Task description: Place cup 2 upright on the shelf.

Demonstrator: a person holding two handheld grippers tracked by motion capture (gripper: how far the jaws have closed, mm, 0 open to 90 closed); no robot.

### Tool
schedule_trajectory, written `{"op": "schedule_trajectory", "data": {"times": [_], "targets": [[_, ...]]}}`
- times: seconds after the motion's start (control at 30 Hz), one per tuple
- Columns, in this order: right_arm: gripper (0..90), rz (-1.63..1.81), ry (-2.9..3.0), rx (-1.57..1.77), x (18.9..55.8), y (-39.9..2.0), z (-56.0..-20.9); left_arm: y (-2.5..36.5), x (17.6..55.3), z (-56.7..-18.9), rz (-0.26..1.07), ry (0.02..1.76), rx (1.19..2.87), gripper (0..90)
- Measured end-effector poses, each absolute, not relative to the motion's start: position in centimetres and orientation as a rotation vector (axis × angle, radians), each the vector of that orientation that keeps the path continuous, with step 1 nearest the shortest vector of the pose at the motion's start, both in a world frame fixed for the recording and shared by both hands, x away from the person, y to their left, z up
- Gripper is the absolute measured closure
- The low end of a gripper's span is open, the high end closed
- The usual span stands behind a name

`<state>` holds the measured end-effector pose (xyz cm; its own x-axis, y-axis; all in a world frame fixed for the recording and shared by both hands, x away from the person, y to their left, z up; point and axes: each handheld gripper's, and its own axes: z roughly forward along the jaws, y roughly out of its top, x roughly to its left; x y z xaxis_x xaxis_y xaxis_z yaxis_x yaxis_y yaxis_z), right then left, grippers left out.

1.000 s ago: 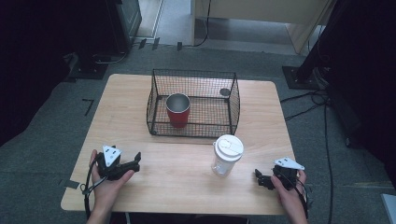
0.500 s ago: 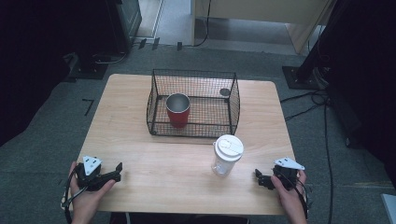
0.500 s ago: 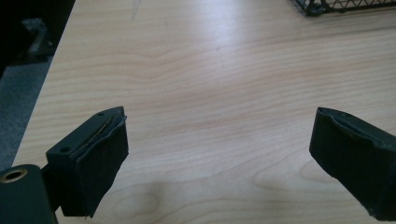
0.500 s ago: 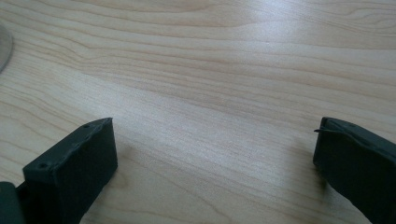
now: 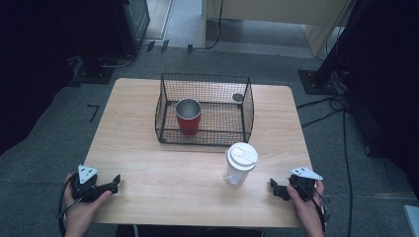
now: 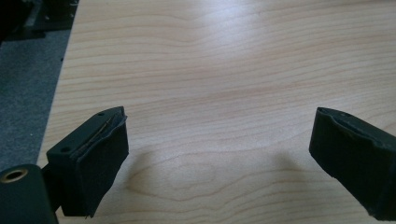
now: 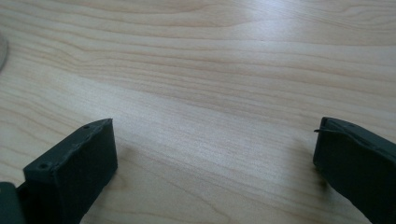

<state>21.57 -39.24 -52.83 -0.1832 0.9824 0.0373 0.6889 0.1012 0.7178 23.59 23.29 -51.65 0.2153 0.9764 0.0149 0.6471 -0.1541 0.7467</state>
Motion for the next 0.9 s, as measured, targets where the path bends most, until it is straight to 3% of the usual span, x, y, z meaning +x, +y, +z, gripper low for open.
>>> {"op": "schedule_trajectory", "data": {"times": [0.5, 0.9], "targets": [[0.0, 1.001, 1.928, 1.614, 20.3, -37.8, -51.2, 23.0, 24.2, -52.0, 0.641, 1.527, 1.934, 5.2], [0.0, 1.106, 2.030, 1.473, 19.2, -33.3, -49.3, 22.9, 24.3, -52.0, 0.638, 1.524, 1.937, 5.4]]}}
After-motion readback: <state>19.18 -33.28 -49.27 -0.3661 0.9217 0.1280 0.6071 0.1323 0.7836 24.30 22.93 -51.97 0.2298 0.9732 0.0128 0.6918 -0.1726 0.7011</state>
